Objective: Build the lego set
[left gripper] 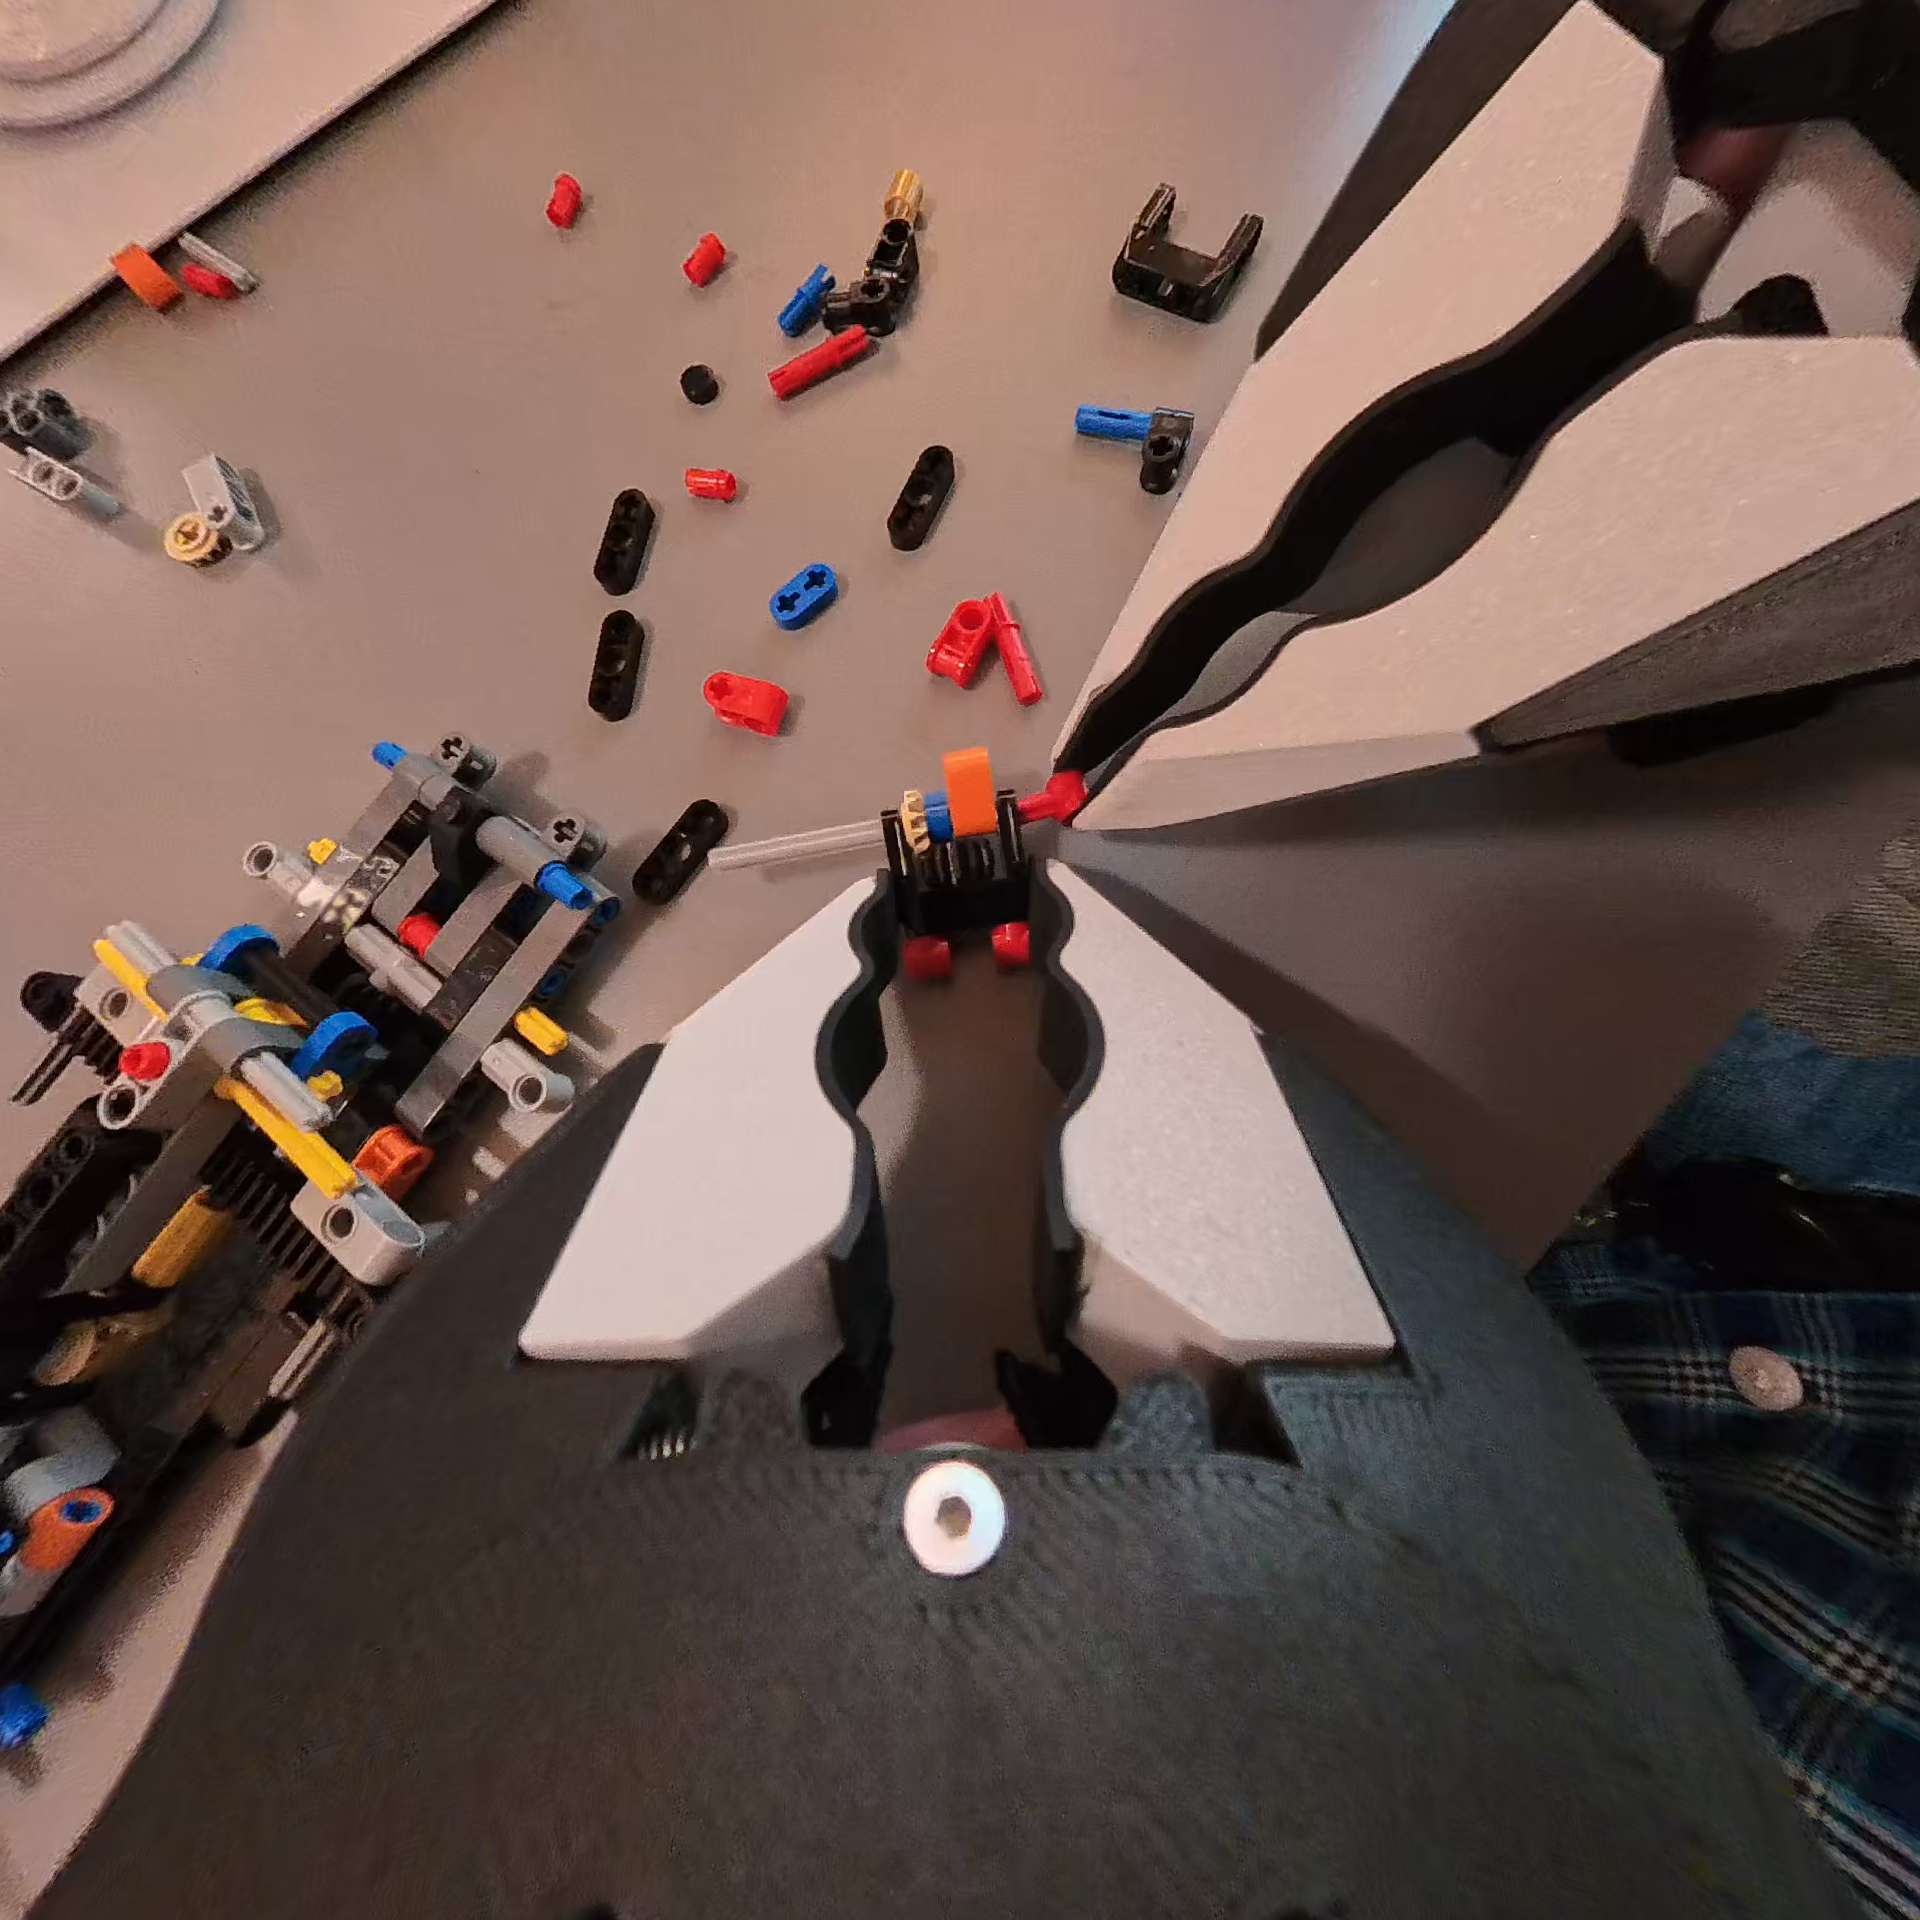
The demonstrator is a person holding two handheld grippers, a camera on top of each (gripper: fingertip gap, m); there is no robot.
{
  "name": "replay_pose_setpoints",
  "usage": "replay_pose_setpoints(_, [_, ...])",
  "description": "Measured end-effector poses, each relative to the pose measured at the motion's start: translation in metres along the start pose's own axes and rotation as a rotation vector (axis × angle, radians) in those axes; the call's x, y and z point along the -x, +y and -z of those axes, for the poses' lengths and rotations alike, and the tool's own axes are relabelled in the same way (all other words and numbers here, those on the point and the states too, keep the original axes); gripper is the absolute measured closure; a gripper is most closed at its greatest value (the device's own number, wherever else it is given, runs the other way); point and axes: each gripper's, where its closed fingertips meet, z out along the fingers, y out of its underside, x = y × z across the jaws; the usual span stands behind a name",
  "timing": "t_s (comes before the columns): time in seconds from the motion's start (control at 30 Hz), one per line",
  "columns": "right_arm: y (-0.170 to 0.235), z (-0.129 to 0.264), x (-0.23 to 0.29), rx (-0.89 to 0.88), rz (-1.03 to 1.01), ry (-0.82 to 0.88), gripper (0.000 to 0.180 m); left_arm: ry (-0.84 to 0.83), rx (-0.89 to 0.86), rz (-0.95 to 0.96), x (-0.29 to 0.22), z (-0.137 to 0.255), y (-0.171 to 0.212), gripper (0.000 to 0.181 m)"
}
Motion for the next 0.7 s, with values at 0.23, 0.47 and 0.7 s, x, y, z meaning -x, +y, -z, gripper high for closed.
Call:
replay_pose_setpoints(0.23, [0.0038, -0.0021, 0.0007, 0.023, 0.044, 0.044, 0.176, -0.063, 0.006, -0.076, 0.0002, 0.0013, -0.0008, 0.157])
replay_pose_setpoints(0.47, [0.0058, -0.0018, 0.0019, 0.029, 0.077, 0.066, 0.175, -0.063, -0.007, -0.089, -0.0014, 0.0019, -0.0010, 0.157])
replay_pose_setpoints(0.7, [0.0073, -0.0013, 0.0025, 0.034, 0.066, 0.054, 0.175, -0.047, -0.017, -0.095, -0.0047, 0.0018, -0.0017, 0.157])
